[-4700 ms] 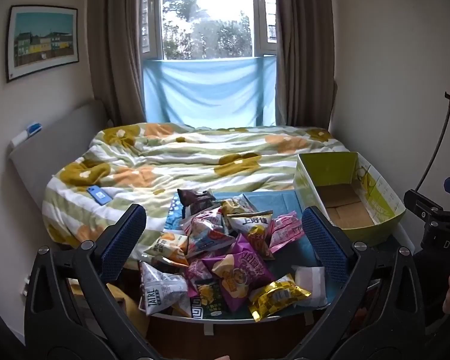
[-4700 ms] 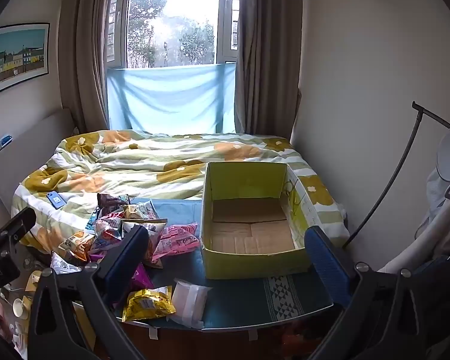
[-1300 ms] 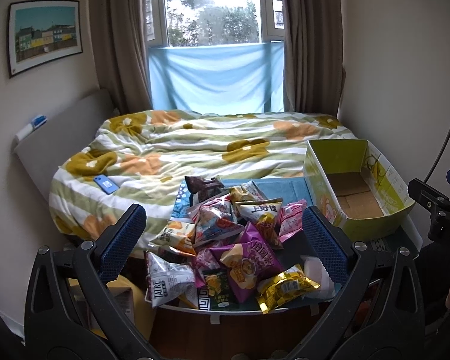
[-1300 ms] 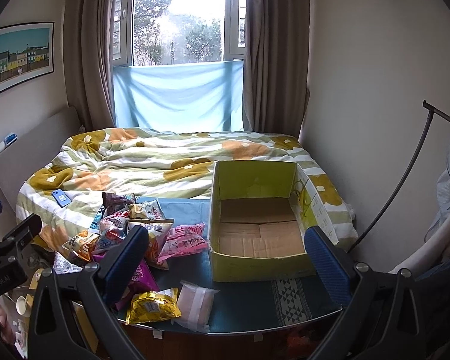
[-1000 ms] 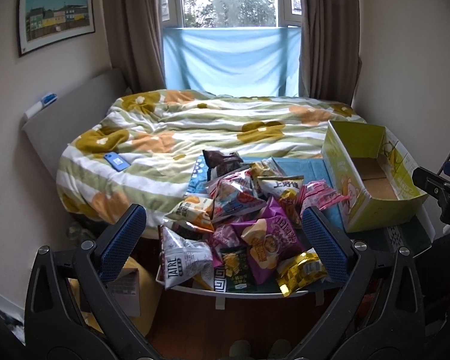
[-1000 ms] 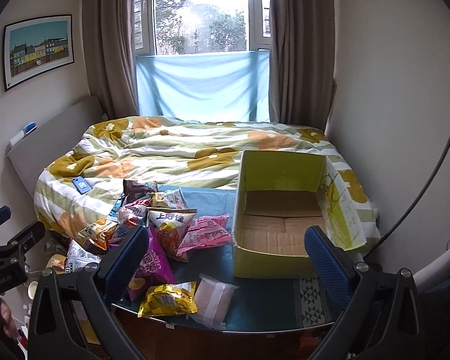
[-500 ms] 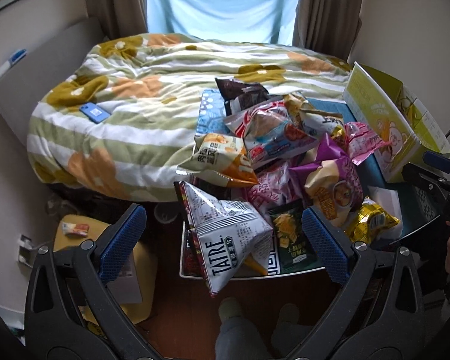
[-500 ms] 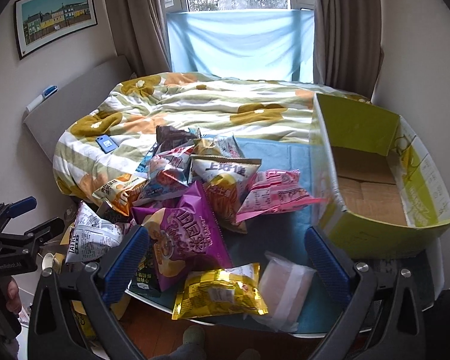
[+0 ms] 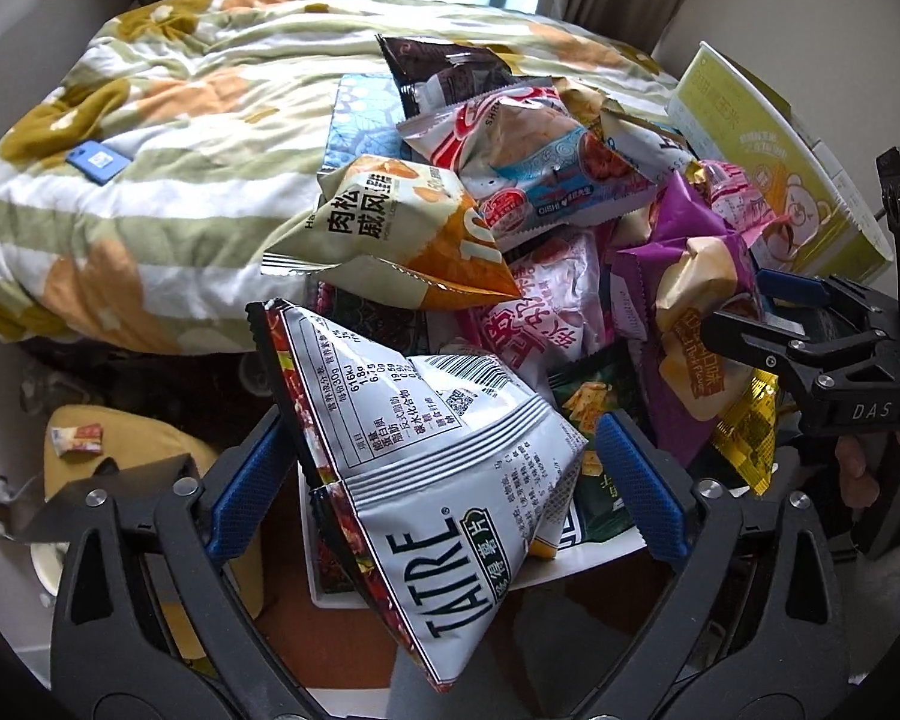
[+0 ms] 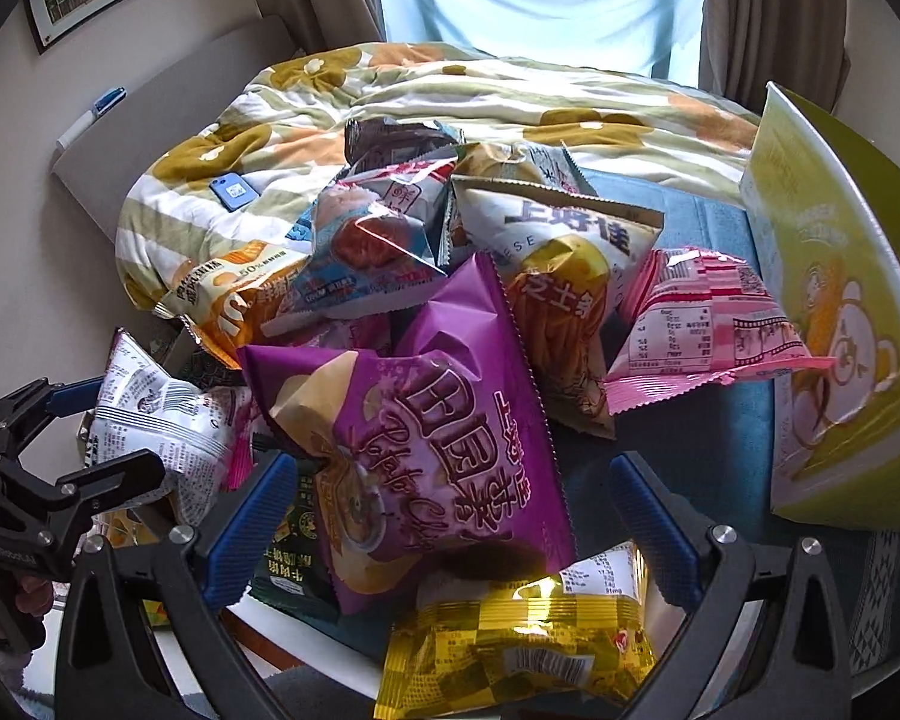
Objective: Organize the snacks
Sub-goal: 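Grasp the white TATRE bag with left gripper while right gripper grasps purple chip bag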
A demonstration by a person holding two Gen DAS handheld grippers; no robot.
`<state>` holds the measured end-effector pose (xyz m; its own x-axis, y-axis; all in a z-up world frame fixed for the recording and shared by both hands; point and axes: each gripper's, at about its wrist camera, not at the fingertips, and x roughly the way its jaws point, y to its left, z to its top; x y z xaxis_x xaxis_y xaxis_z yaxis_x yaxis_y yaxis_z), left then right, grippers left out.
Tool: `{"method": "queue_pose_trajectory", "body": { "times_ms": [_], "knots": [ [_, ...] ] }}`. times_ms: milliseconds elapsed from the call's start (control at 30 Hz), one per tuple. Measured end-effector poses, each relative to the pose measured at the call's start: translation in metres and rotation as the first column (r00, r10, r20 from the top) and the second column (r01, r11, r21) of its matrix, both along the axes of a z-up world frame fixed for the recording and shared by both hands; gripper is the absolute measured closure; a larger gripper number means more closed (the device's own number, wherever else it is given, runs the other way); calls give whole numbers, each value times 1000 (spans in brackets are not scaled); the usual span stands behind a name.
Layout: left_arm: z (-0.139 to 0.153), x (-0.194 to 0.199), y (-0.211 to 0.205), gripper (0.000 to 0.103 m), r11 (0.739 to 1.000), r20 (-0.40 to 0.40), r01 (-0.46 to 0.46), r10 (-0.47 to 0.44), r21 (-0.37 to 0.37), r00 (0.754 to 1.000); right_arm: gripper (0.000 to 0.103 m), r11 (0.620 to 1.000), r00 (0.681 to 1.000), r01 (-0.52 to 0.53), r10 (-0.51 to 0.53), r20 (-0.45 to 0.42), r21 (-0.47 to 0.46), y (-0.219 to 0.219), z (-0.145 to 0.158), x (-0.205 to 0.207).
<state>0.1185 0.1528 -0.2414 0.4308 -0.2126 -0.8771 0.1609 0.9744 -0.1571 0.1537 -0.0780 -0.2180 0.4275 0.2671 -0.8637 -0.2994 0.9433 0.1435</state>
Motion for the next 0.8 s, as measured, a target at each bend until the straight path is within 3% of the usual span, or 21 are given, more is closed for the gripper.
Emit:
{"method": "queue_pose_trajectory", "body": {
  "times_ms": [67, 533, 600, 733, 800],
  "knots": [
    [-4, 2, 1, 11, 999, -13, 12, -12, -29, 1000, 0, 1000, 1000, -13, 13, -20, 0, 1, -8, 6],
    [-2, 5, -4, 25, 999, -8, 44, -44, -2, 999, 0, 992, 991, -23, 39, -129, 121, -5, -33, 22],
    [-1, 3, -3, 35, 999, 3, 37, -37, 13, 999, 5, 991, 990, -33, 50, -131, 130, -4, -33, 22],
    [0, 2, -1, 36, 999, 4, 34, -34, 14, 999, 29, 984, 987, -53, 77, -140, 169, -5, -31, 22],
    [1, 1, 0, 37, 1000, 7, 28, -28, 10, 1000, 36, 984, 986, -63, 88, -142, 167, -5, -32, 21]
  ]
}}
